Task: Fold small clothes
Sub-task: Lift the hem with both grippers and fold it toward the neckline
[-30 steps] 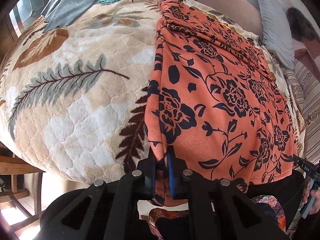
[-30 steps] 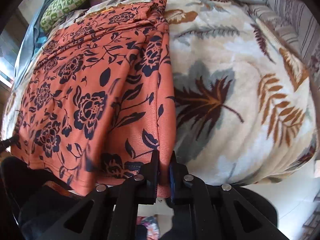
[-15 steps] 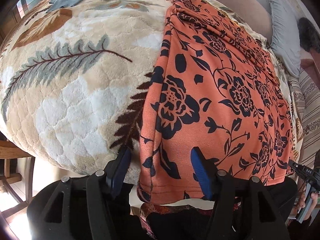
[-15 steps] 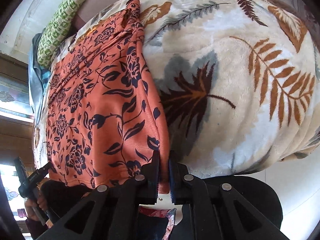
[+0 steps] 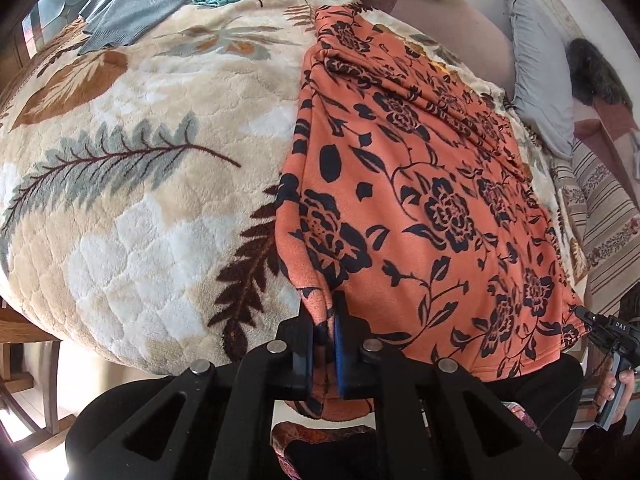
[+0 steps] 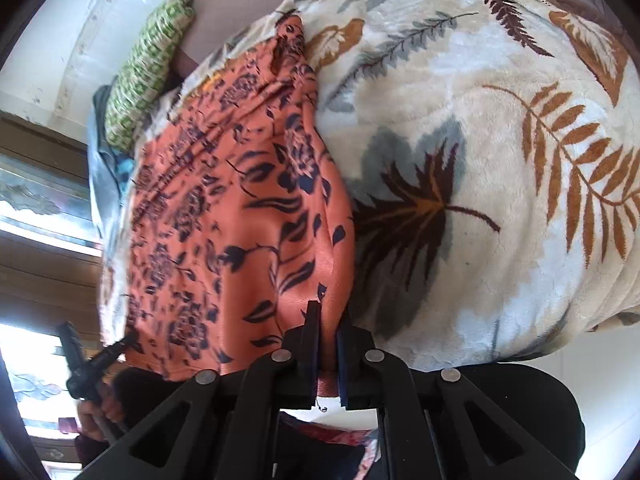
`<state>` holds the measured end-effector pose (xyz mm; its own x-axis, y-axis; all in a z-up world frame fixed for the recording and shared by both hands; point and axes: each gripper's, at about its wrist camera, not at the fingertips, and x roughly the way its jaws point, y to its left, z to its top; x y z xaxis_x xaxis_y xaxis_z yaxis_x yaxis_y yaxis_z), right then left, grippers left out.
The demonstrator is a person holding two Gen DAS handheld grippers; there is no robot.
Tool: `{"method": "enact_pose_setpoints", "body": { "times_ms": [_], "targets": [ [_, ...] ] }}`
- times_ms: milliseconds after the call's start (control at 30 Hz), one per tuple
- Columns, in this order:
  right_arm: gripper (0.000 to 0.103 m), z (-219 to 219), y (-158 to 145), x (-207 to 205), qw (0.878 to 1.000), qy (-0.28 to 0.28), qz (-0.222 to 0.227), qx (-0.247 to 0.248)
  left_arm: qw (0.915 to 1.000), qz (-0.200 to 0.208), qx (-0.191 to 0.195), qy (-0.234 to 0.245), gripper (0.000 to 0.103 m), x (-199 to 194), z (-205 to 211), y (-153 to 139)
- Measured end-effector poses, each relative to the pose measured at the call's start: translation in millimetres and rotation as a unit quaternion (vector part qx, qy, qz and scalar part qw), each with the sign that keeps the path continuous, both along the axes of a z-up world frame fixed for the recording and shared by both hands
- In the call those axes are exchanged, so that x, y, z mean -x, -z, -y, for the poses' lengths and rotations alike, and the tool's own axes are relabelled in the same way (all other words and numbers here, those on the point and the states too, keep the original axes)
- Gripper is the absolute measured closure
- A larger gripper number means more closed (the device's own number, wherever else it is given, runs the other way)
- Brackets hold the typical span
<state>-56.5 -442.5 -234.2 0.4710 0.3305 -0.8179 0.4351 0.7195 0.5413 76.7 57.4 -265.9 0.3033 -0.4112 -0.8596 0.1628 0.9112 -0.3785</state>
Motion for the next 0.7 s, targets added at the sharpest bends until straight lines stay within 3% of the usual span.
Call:
{"method": "enact_pose_setpoints", "body": {
  "times_ms": [133, 300, 400, 467, 567, 633, 700],
  "targets": [
    [0.096, 17, -33, -6, 0.997, 0.014, 0.054, -0.044, 0.9977, 0.017, 0.064, -0.010, 0.095, -18, -13, -32],
    [0.096, 41, -70, -30, 0.990, 0.033, 0.116, -0.070, 0.9935, 0.041, 0.106, -0.011, 0.095, -62, -18, -73],
    [0.096, 59, -86, -59, 0.987, 0.045, 0.135, -0.068, 0.9940, 0.057, 0.093, -0.002, 0.095, -97, -8, -91],
    [0.096, 65, -90, -81, 0.992, 0.038, 0.111, -0.050, 0.9957, 0.066, 0.065, 0.001, 0.095, -113, 6, -96],
    [0.093, 59, -80, -100, 0.996, 0.014, 0.073, -0.043, 0.9940, 0.089, 0.060, 0.019, 0.095, -113, 22, -99],
    [0.093, 49, -65, -98, 0.997, -0.007, 0.054, -0.047, 0.9941, 0.095, 0.047, 0.020, 0.095, -105, 27, -94],
    [0.090, 35, -47, -86, 0.999, -0.009, 0.025, -0.019, 0.9950, 0.087, 0.048, 0.013, 0.095, -97, 22, -86]
  ]
}}
